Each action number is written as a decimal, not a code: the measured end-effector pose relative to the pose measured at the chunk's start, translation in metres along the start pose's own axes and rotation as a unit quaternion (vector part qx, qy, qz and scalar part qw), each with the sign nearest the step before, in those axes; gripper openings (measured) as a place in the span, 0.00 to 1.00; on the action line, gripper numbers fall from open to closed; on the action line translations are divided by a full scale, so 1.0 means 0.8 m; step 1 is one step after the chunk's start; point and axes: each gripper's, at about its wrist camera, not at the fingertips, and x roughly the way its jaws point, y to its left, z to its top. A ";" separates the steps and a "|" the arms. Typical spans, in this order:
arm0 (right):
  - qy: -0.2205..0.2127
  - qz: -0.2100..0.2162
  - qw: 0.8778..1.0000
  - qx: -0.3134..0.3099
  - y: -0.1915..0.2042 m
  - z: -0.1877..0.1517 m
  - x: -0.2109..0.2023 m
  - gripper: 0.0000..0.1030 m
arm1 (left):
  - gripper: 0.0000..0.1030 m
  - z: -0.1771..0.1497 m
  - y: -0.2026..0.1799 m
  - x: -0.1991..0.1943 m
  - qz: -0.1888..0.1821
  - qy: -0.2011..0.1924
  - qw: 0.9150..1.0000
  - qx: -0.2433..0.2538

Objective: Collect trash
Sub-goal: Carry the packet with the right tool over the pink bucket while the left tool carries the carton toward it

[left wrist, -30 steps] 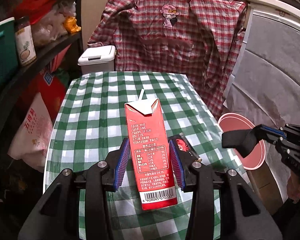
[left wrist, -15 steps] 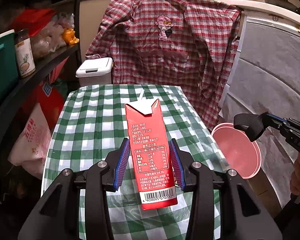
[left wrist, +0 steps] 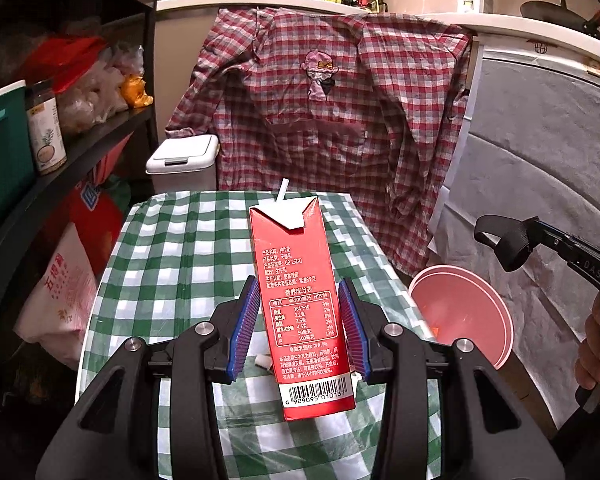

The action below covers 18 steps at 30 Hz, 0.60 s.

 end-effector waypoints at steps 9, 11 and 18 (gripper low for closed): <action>-0.016 -0.021 1.000 0.004 -0.014 0.005 -0.007 0.04 | 0.39 0.011 -0.019 0.001 -0.001 -0.011 1.000 -0.001; -0.019 -0.024 0.999 0.008 -0.018 0.006 -0.009 0.04 | 0.39 0.012 -0.023 0.002 -0.003 -0.012 1.000 0.000; -0.028 -0.036 0.999 0.023 -0.035 0.010 -0.014 0.04 | 0.39 0.019 -0.037 0.006 -0.006 -0.017 1.000 0.000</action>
